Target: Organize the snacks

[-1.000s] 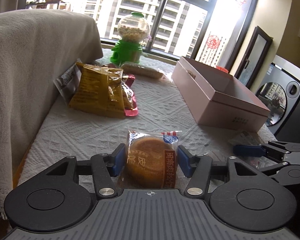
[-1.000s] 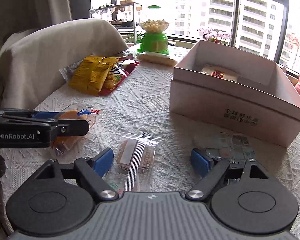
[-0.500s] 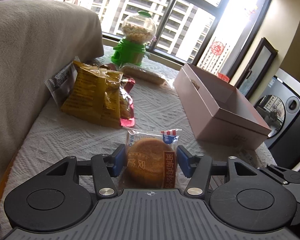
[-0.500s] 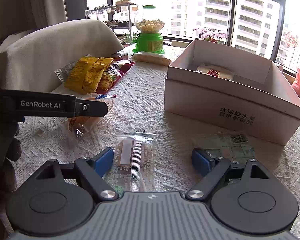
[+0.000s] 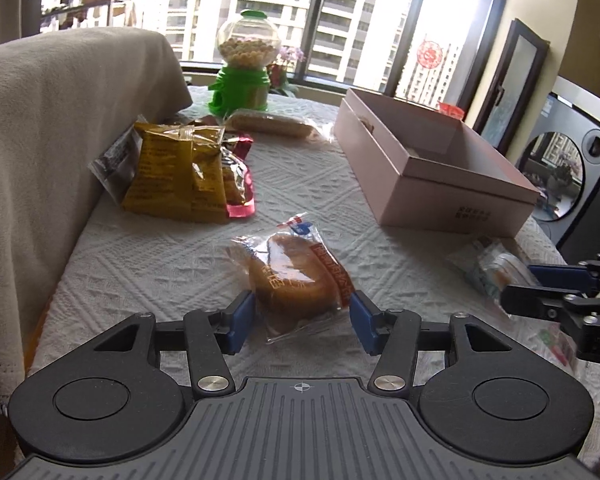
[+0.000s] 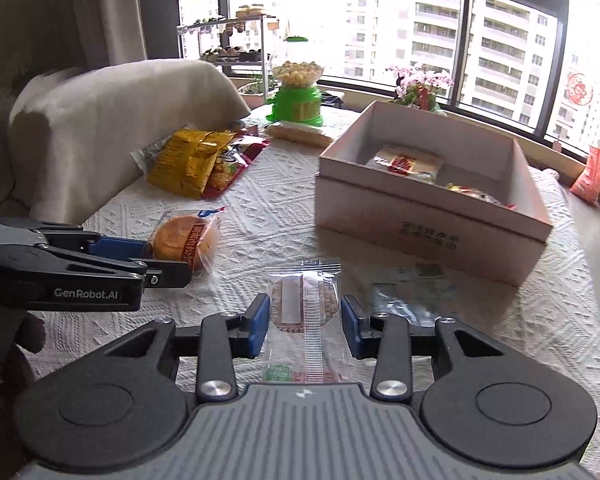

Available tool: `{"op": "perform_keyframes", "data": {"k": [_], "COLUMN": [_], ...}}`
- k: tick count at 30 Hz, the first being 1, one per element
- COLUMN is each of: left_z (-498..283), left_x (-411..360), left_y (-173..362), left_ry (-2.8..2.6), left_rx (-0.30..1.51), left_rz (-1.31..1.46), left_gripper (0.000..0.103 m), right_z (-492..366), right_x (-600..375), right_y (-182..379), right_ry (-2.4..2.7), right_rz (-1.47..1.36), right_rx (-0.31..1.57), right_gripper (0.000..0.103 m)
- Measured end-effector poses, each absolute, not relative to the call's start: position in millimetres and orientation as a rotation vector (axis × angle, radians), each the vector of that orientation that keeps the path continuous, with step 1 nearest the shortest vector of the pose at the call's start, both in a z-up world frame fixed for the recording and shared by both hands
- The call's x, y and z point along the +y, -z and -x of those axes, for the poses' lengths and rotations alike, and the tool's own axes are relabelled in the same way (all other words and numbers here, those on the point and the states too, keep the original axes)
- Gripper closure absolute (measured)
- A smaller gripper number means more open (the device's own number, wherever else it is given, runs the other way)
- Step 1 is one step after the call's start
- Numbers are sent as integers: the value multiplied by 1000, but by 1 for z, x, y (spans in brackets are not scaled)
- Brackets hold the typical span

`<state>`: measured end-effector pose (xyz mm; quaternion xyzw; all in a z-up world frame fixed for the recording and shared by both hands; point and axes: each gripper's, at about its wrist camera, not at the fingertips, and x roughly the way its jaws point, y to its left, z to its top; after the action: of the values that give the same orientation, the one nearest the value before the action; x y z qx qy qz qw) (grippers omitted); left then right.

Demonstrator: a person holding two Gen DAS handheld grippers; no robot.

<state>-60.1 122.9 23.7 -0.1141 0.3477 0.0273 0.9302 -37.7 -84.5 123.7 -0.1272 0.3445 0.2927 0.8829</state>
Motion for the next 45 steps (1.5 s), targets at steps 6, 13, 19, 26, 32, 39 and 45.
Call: {"op": "perform_keyframes", "data": {"k": [6,13,19,26,32,39,45], "left_z": [44,42,-2,16,48,-6,-111], "left_x": [124,135,117,97,73,83,70], "left_y": [-28,-37,-31,-30,-60,-175,-184], "left_ry": [-94,-166,-193,-65,105,249,285], "left_rx": [732,685,799,785,689,564,714], "left_rz": [307,433,276,128,106,294,326], "left_gripper": [46,46,38,43,44,44,44], "right_z": [43,42,48,57,49,-12,-125], "right_x": [-116,-127,-118,-116,-137,-131,-118], "right_y": [-136,-109,-88,-87,-140,-272,-295], "right_ry": [-541,-516,-511,-541,-583,-533,-478], "right_rz": [228,193,221,266,138,127,61], "right_rx": [722,768,758,731,725,539,681], "right_gripper": [65,65,61,54,66,66,66]}}
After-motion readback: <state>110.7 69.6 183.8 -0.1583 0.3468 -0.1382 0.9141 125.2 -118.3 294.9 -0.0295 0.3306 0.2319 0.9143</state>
